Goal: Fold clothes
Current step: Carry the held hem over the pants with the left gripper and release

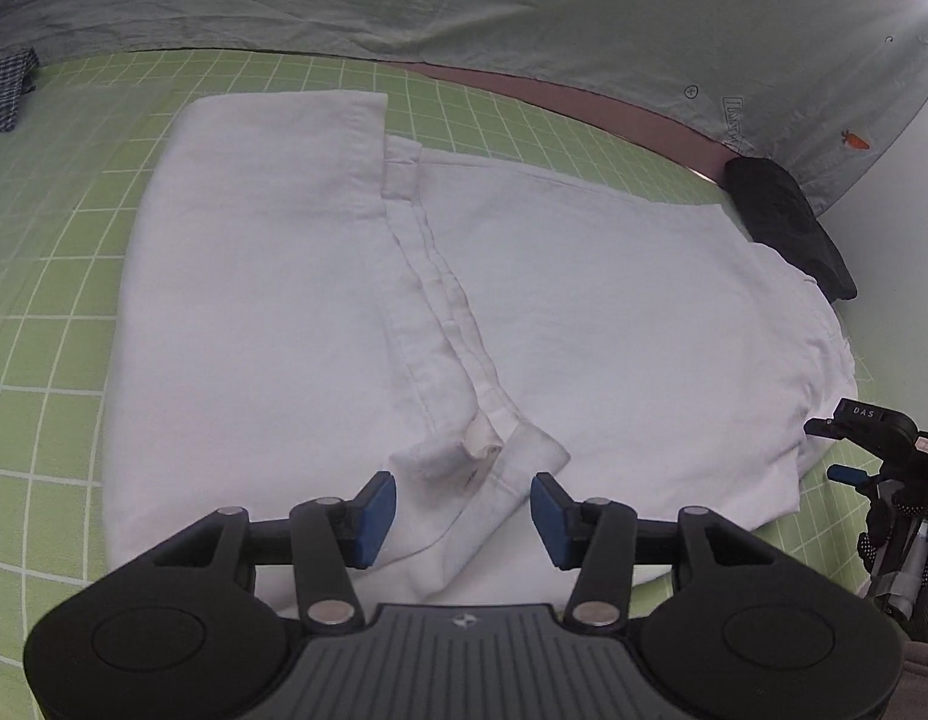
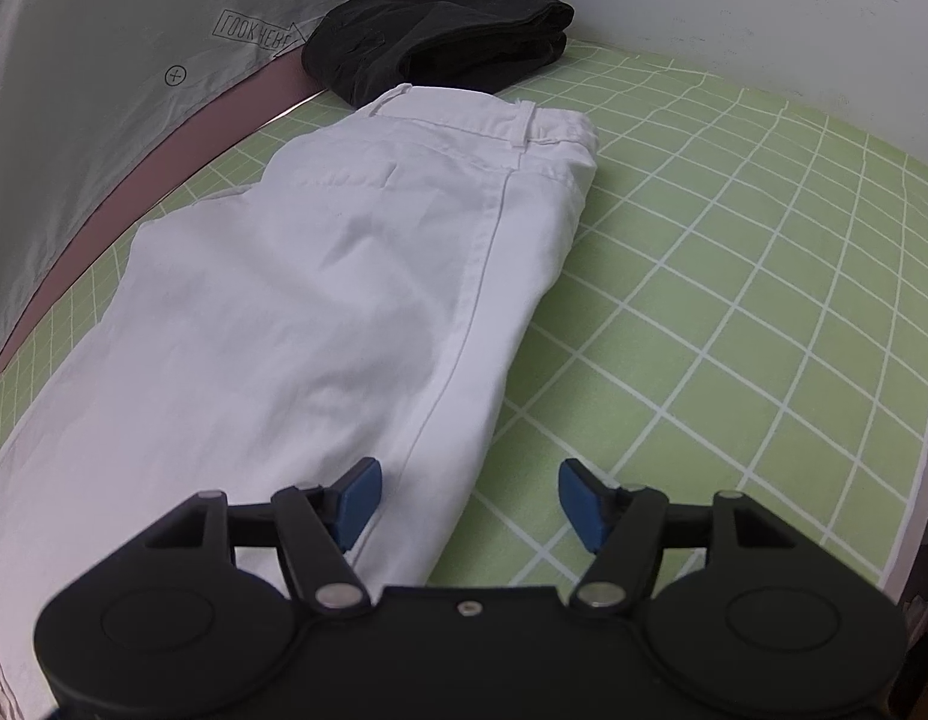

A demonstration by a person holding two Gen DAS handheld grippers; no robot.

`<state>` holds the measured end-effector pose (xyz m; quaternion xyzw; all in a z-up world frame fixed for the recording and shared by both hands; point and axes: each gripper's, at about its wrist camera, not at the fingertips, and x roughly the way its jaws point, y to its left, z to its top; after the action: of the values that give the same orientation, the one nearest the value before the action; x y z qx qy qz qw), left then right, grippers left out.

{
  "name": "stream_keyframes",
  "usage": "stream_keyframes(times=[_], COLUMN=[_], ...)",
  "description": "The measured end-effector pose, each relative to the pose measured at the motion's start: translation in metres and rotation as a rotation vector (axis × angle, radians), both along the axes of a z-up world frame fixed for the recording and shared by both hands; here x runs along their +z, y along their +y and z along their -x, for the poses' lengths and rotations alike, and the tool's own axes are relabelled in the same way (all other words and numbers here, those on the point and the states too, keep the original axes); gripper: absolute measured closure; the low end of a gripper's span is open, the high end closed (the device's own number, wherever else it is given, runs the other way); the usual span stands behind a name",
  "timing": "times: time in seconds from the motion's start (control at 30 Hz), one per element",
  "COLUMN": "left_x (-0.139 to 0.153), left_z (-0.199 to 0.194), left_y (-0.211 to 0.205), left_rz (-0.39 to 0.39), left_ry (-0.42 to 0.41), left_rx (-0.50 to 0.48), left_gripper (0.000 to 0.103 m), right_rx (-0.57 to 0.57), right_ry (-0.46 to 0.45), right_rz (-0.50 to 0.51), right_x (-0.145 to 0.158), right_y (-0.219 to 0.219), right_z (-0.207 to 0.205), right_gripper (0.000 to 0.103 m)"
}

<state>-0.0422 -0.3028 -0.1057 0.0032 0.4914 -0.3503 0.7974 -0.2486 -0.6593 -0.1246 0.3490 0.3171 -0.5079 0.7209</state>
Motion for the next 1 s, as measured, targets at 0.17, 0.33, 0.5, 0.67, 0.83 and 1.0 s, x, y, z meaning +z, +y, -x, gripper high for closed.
stream_keyframes(times=[0.17, 0.33, 0.5, 0.67, 0.83, 1.0], left_x=[0.007, -0.015, -0.03, -0.029, -0.03, -0.031], left_z=[-0.009, 0.0, 0.018, 0.02, 0.014, 0.015], left_y=[0.008, -0.01, -0.023, -0.019, -0.018, -0.023], left_rz=[-0.102, -0.31, -0.428, -0.418, -0.417, -0.436], left_ry=[-0.085, -0.132, -0.147, -0.1, -0.049, -0.04], left_rx=[0.139, 0.087, 0.015, 0.022, 0.026, 0.038], left_gripper=[0.045, 0.045, 0.041, 0.037, 0.026, 0.02], right_rx=[0.02, 0.043, 0.064, 0.079, 0.09, 0.108], right_ry=[-0.002, 0.007, 0.018, -0.007, -0.024, -0.034], right_rz=[0.003, 0.005, 0.007, 0.003, -0.007, 0.007], right_x=[0.002, 0.002, 0.007, 0.016, 0.017, 0.019], right_y=[0.005, 0.011, 0.016, 0.023, 0.02, 0.006], right_z=[0.003, 0.008, 0.018, 0.035, 0.042, 0.041], right_gripper=[0.036, 0.036, 0.032, 0.027, 0.022, 0.015])
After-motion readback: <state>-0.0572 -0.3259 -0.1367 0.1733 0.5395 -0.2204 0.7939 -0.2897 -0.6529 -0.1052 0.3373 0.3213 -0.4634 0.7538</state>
